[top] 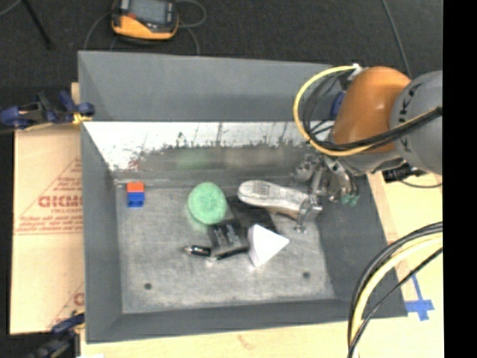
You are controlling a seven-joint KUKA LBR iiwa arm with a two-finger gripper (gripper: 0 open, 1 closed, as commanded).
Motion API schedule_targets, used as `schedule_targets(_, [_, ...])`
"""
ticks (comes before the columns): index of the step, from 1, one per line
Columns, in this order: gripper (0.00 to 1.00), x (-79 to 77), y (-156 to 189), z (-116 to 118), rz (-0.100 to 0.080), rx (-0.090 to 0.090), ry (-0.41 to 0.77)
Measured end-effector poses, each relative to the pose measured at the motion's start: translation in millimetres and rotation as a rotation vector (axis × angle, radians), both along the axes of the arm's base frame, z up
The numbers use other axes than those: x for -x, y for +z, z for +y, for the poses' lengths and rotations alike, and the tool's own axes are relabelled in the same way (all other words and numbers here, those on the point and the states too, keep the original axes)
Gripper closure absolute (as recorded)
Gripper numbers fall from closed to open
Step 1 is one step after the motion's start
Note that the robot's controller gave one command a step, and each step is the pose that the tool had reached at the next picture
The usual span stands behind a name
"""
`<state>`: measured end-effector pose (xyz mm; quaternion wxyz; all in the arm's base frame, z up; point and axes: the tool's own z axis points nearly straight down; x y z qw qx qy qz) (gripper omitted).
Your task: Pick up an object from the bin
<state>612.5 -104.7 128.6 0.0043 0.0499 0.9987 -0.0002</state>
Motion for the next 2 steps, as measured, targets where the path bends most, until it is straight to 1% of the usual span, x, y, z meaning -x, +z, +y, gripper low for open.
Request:
schedule_targets(1, [0.0,-18.8,-11,4,0.008,0.0,-0.001])
schedule_targets(2, [0.0,-20.1,-12,15,0.003,-0.002,-0.148])
